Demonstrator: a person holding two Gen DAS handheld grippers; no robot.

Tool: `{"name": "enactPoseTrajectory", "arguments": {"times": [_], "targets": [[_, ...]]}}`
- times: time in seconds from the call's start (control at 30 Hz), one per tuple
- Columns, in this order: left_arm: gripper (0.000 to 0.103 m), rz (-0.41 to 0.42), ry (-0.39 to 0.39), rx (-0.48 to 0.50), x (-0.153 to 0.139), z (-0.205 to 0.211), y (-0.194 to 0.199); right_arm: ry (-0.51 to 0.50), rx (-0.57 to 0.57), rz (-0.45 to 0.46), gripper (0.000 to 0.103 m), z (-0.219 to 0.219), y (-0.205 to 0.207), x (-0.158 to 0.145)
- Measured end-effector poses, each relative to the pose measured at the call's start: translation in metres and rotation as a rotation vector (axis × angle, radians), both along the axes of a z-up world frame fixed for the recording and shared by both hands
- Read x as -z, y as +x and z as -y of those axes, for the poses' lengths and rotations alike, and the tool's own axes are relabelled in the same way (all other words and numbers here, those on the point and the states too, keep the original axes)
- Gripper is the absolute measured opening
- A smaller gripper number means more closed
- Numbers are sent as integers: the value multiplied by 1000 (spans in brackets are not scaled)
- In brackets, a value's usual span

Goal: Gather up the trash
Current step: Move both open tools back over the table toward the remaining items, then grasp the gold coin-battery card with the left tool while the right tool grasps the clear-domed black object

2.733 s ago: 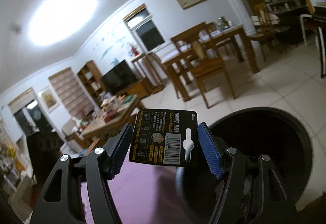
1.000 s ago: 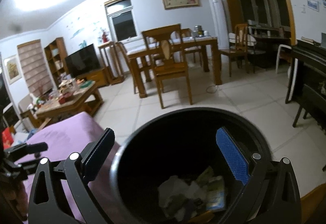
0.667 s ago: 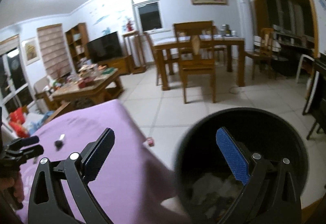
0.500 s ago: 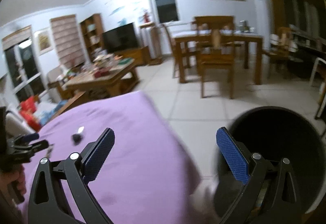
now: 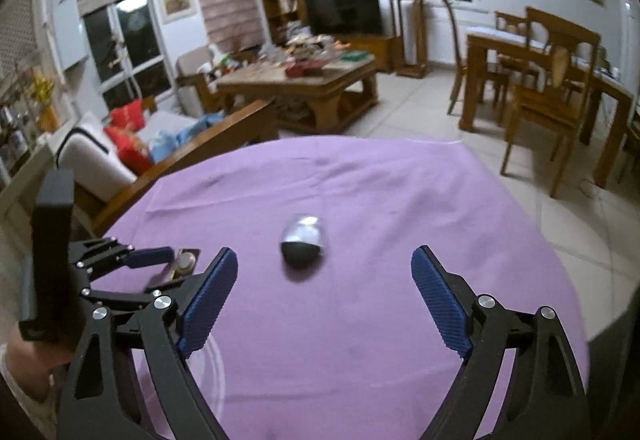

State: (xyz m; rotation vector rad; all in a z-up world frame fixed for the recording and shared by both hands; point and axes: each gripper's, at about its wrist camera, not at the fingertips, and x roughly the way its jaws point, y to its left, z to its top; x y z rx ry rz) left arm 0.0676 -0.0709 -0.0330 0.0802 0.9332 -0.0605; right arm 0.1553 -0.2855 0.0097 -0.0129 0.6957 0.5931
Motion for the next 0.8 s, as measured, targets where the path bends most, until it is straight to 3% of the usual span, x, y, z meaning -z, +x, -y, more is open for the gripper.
{"name": "enactPoseTrajectory", "arguments": {"times": [0.07, 0.17, 0.3, 0.33, 0.37, 0.4, 0.5, 0.77, 0.8], "targets": [[35, 6, 0, 1, 0, -3, 3, -16, -12, -29, 87, -15, 9, 6], [33, 20, -26, -15, 0, -10, 9, -36, -26, -82, 86, -33, 28, 19], [28, 34, -73, -17, -4, -14, 9, -81, -32, -131, 77, -56, 49, 36], [23, 35, -96, -18, -3, -17, 8, -95, -35, -141, 72, -62, 53, 40], [8, 34, -117, -20, -3, -20, 9, -113, -36, -149, 70, -69, 57, 44], [4, 36, -138, -27, -4, -23, 9, -140, -35, -132, 67, -73, 58, 46], [4, 43, -180, -24, -5, -25, 8, -209, -32, -83, 42, -81, 55, 48], [9, 9, -213, -8, -5, -30, 8, -103, -36, -112, 41, -57, 49, 44], [19, 1, -212, -2, -5, -29, 6, -88, -36, -114, 41, -53, 46, 41]]}}
